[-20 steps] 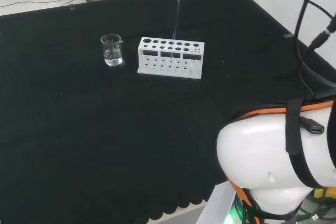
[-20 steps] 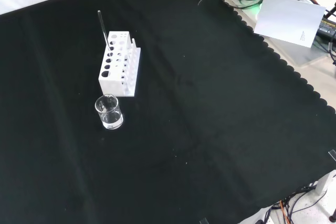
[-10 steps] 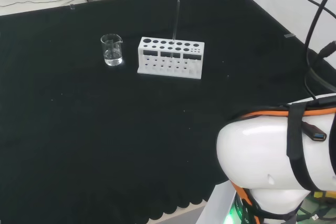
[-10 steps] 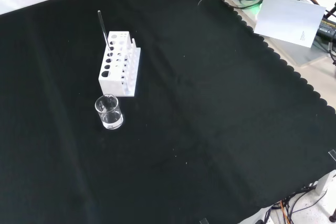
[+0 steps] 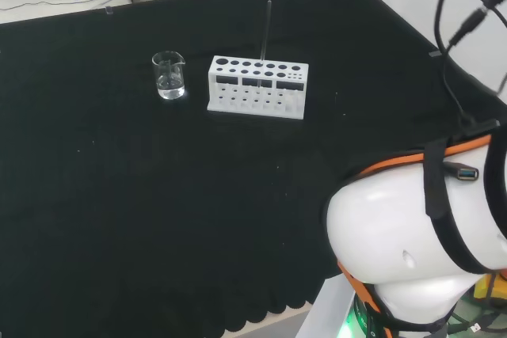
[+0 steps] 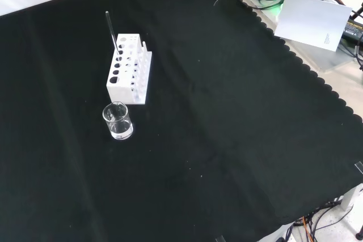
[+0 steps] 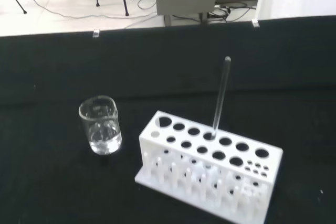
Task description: Take the glass rod from the white test tube rack.
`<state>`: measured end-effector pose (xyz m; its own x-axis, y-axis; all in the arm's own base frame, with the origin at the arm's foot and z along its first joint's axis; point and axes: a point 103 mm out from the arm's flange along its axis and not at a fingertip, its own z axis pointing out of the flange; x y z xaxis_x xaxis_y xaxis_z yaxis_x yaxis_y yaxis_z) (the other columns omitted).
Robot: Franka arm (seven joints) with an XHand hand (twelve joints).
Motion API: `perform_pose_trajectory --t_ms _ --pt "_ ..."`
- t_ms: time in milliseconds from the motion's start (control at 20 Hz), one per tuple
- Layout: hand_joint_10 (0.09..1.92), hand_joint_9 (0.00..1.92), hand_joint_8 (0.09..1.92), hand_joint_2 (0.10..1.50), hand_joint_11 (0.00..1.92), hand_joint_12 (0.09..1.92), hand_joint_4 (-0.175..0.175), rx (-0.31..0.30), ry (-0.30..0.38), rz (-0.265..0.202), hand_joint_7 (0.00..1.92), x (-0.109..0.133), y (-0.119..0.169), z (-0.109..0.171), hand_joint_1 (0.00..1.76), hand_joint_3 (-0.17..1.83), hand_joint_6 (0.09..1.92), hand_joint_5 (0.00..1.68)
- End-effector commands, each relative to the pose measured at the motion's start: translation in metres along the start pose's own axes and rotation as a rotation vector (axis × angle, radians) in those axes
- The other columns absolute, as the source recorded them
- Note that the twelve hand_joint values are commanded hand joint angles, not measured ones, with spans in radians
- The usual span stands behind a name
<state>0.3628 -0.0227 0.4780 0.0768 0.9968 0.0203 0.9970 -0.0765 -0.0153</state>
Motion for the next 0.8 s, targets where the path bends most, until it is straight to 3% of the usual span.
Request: perform_pose_trajectory --t_ms 50,400,800 --pt "0.91 0.28 0.83 0.95 0.00 1.38 -0.138 0.005 0.030 -0.011 0.07 -0.009 0.052 0.004 0.52 0.45 0.09 0.13" --pt "0.91 0.37 0.87 0.95 0.00 1.44 -0.146 -0.007 0.031 -0.048 0.14 -0.012 0.083 0.025 0.52 0.46 0.09 0.19" --pt "0.90 0.40 0.89 0.94 0.02 1.47 -0.149 0.029 0.040 -0.094 0.19 -0.021 0.130 0.055 0.53 0.46 0.09 0.23"
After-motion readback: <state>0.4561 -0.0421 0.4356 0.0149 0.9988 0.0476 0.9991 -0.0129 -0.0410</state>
